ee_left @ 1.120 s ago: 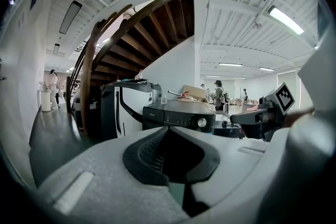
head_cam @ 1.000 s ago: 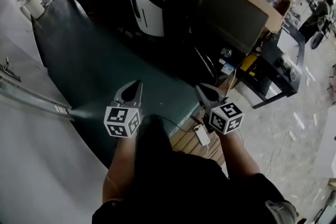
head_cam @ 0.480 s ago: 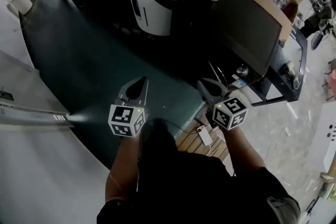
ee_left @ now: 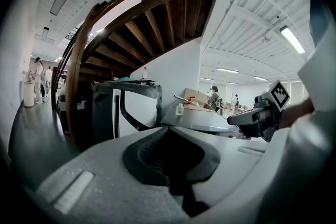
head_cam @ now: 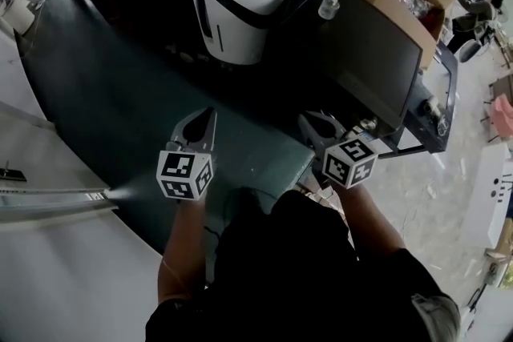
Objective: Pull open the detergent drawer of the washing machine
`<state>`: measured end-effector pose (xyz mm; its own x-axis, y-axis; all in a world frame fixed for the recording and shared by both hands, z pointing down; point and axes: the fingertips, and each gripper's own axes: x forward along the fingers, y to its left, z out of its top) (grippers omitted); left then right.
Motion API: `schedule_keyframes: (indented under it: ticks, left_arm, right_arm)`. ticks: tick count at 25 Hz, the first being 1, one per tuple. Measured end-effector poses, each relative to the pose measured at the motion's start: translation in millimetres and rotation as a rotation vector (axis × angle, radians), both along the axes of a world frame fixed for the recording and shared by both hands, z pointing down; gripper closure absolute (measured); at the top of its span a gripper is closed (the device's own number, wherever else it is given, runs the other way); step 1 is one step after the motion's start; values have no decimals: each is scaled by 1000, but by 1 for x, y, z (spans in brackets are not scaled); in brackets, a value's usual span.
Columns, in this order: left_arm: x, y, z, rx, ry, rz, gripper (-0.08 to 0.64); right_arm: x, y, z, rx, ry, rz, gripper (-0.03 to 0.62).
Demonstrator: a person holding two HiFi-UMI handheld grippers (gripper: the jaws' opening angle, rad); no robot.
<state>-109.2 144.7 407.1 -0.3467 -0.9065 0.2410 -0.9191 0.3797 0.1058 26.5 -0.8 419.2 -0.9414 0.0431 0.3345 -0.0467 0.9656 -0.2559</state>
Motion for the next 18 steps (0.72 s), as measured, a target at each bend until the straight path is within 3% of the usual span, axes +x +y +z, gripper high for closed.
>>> schedule_keyframes:
  ticks: [9,18]
  left_arm:
    - [-28,-19,6,-18,47,8,549]
    - [-86,-112,5,-59,30,71,549]
  right_arm:
    - [-32,-22,-1,-21,10,20,591]
    - [-96,-108,8,-69,-35,69,591]
